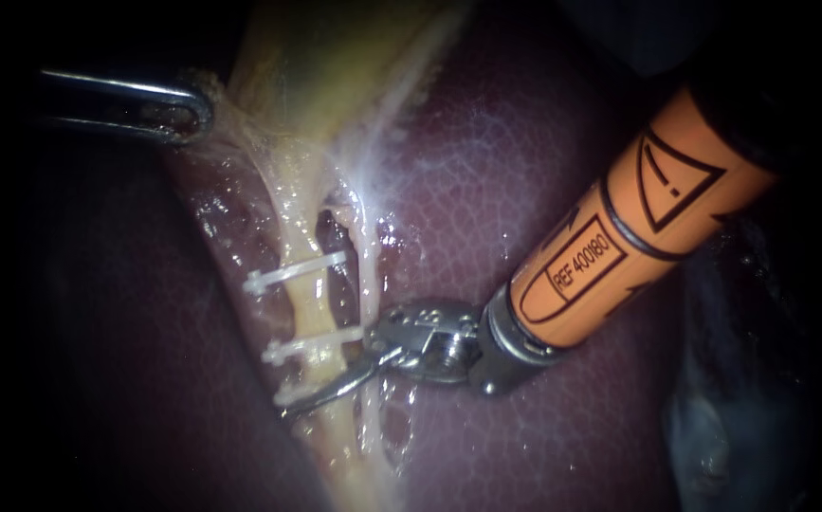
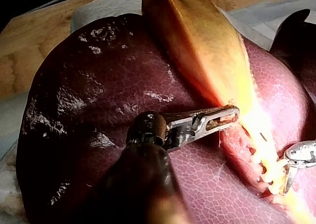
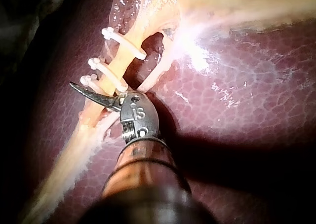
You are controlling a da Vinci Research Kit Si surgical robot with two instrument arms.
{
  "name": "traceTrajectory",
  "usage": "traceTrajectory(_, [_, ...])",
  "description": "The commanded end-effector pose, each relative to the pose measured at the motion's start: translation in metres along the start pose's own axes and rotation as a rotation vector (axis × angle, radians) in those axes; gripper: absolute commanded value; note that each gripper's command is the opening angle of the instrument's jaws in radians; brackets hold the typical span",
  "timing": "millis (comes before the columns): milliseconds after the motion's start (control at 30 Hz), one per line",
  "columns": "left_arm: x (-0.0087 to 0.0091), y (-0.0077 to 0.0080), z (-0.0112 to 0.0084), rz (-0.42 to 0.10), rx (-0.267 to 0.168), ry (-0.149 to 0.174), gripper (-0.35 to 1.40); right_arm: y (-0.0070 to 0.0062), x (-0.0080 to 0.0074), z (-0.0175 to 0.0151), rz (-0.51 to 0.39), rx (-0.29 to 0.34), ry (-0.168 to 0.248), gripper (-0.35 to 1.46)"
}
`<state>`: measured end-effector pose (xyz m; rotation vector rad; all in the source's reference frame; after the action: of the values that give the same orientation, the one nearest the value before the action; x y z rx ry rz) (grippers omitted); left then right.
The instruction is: Go to the cutting position left tube
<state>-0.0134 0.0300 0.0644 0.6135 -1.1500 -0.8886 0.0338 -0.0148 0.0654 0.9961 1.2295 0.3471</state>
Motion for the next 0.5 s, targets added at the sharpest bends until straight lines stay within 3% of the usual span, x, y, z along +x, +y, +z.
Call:
traceTrajectory(33, [0.0, 0.0, 0.0, 0.0, 0.0, 0.0, -0.35, 0.0, 0.0, 0.0, 0.0, 0.0, 0.0, 1.37])
traceTrajectory(267, [0.0, -0.0001, 0.0, 0.0, 0.0, 0.0, -0.35, 0.0002, 0.0007, -0.0006, 0.006, -0.001, 0.004, 1.37])
traceTrajectory(500, [0.0, -0.0002, 0.0, 0.0, -0.001, 0.0, -0.35, 0.0008, 0.0029, -0.0028, 0.025, -0.007, 0.016, 1.35])
